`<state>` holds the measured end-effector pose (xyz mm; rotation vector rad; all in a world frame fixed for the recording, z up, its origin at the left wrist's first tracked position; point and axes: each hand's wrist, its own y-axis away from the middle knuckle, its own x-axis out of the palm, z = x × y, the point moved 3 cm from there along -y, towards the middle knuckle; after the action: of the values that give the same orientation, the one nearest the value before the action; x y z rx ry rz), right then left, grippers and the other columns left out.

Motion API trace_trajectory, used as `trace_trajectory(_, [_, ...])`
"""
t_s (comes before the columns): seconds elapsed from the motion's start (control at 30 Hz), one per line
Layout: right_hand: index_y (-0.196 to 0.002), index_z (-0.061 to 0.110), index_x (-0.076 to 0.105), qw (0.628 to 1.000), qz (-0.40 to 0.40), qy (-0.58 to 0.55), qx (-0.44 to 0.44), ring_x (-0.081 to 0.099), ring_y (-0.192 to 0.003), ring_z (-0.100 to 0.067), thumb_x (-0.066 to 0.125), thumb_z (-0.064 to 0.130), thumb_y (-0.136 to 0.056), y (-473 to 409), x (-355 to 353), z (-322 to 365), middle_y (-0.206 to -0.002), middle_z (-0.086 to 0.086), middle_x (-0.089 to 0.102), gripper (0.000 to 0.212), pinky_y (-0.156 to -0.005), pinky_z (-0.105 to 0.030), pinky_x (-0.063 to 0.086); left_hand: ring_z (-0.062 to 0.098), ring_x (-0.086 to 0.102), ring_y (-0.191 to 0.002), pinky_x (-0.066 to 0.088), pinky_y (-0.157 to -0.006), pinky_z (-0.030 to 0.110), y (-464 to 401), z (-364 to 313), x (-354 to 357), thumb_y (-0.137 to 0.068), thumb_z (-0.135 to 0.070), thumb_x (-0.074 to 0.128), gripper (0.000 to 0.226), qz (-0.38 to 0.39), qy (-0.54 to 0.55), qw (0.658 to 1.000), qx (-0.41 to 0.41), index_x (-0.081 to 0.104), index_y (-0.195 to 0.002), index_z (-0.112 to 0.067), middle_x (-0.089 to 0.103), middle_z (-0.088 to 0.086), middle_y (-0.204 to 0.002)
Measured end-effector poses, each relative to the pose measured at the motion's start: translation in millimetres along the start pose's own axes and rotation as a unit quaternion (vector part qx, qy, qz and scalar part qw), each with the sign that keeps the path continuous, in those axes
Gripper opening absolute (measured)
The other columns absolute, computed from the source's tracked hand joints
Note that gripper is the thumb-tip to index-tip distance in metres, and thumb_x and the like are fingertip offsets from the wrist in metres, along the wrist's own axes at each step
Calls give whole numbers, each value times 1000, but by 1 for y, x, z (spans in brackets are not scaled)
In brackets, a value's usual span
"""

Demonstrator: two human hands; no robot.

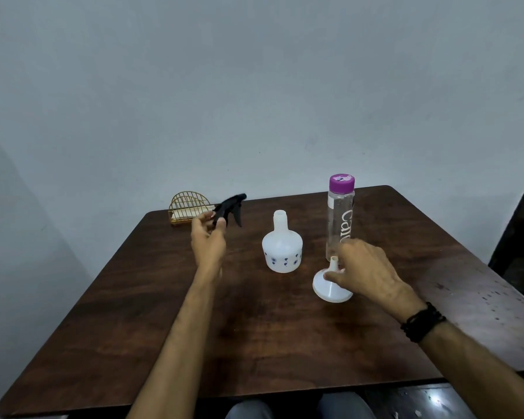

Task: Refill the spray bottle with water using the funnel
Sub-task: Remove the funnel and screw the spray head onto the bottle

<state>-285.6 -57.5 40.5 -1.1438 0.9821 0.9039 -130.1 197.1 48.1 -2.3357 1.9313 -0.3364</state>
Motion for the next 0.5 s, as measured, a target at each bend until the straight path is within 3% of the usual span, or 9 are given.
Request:
trace_trajectory(0.1, [-113, 25, 65, 988, -147, -24, -44, 66, -91, -16, 74, 63, -76, 2, -8, 12, -100, 5, 69, 54, -82, -33, 50, 12, 62, -81, 50, -84, 29, -9, -27, 13, -99, -3, 56, 21, 23, 133, 991, -15, 54, -118, -13, 65, 2, -90])
trace_trajectory(0.17, [-112, 24, 66, 976, -192, -72, -66, 65, -86, -13, 72, 61, -78, -1, -15, 23, -97, 5, 68, 51, -80, -30, 52, 15, 65, -84, 52, -81, 26, -13, -49, 22, -100, -1, 52, 24, 50, 210, 976, -27, 53, -122, -11, 68, 8, -96])
trace_trajectory(0.37, [-131, 22, 62, 954, -155, -247, -66, 62, -96, -8, 72, 50, -84, -35, -27, 51, -116, 7, 63, 55, -82, -26, 56, 21, 72, -86, 60, -85, 29, -18, -101, 55, -99, 14, 45, 35, 135, 406, 903, -46, 51, -130, -2, 70, 17, -96])
trace_trajectory(0.5, [-129, 24, 65, 925, -107, -358, -70, 61, -86, 2, 74, 42, -86, -58, -35, 71, -105, 14, 64, 48, -76, -18, 54, 26, 70, -88, 61, -85, 32, -14, -122, 76, -99, 9, 52, 37, 171, 466, 867, -48, 50, -135, 5, 69, 19, -94])
